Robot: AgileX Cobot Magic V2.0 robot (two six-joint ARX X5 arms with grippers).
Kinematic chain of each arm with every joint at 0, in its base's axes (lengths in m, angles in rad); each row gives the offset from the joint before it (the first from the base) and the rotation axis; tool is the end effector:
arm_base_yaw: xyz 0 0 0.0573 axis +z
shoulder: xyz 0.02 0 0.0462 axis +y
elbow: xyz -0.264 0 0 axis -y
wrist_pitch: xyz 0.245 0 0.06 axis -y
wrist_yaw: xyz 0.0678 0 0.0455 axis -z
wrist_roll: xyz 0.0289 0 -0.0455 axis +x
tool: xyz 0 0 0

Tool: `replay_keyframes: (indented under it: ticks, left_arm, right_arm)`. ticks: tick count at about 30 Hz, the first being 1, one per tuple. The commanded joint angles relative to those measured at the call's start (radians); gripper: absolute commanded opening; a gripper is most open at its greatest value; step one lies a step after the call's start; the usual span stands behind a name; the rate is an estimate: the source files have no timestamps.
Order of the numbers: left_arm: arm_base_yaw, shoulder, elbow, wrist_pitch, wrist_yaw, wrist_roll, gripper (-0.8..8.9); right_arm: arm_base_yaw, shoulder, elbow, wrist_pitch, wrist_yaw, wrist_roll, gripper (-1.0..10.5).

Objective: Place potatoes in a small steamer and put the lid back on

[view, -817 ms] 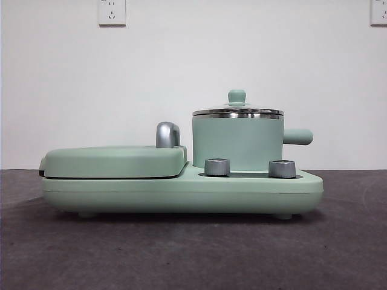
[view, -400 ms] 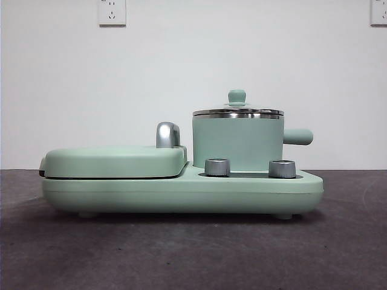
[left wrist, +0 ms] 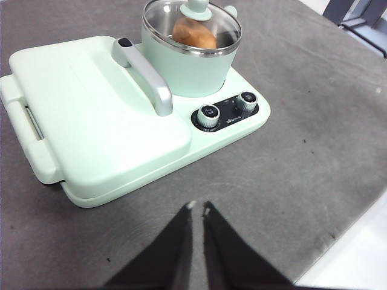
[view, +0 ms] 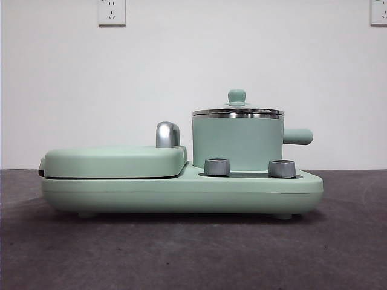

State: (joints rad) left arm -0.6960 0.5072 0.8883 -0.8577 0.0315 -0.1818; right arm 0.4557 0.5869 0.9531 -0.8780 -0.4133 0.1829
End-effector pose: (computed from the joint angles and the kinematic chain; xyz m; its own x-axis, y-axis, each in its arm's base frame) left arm 0.0610 -0.0522 0.3342 0.6614 -0.5936 -0.4585 0.5877 0.7899 -0.1749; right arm 0.0754 0.0499 0.3473 0.5402 0.7120 -0.4485 -0.6255 0.6963 0.3520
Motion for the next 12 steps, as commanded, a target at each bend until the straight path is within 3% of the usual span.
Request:
replay_keyframes:
  ticks: [1,12]
  left_arm:
    - [-0.005,0.008,0.007,0.008,0.0,0.023,0.05]
    - [-0.005,0.007,0.008,0.013,0.0,0.023,0.05]
  right_arm:
    - [0.006,0.006,0.008,0.011,-0.002,-0.014,0.2]
    - [0.006,0.004,0.008,0.011,-0.002,-0.014,0.2]
